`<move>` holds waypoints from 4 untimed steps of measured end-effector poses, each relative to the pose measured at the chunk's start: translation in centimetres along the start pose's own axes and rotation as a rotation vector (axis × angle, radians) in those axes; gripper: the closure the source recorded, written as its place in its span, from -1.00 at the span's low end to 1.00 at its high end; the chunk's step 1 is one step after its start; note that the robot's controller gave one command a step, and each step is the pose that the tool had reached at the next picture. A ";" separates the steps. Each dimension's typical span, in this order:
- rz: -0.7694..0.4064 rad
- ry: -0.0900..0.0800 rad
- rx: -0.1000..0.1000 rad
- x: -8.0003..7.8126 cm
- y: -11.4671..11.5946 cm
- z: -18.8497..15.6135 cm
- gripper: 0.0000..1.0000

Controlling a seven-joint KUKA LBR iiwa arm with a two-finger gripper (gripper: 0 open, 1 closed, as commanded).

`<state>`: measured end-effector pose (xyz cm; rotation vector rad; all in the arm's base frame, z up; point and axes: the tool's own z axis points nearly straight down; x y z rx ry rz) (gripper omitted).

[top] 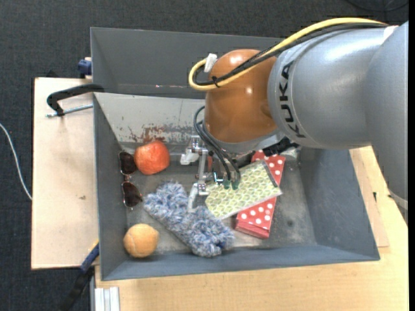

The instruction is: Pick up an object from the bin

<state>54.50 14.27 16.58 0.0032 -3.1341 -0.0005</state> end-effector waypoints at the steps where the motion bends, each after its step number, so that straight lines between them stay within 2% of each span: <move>1: 0.002 -0.008 -0.001 -0.2 -0.1 -0.4 -1.00; 2: -0.058 -0.005 0.000 0.9 1.8 8.4 1.00; 3: -0.058 -0.005 -0.001 0.9 1.8 8.4 1.00; 4: -0.138 -0.018 -0.002 -0.2 0.5 -6.8 1.00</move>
Offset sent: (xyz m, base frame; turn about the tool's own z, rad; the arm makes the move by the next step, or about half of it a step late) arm -0.0136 0.0160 -0.0958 -0.0582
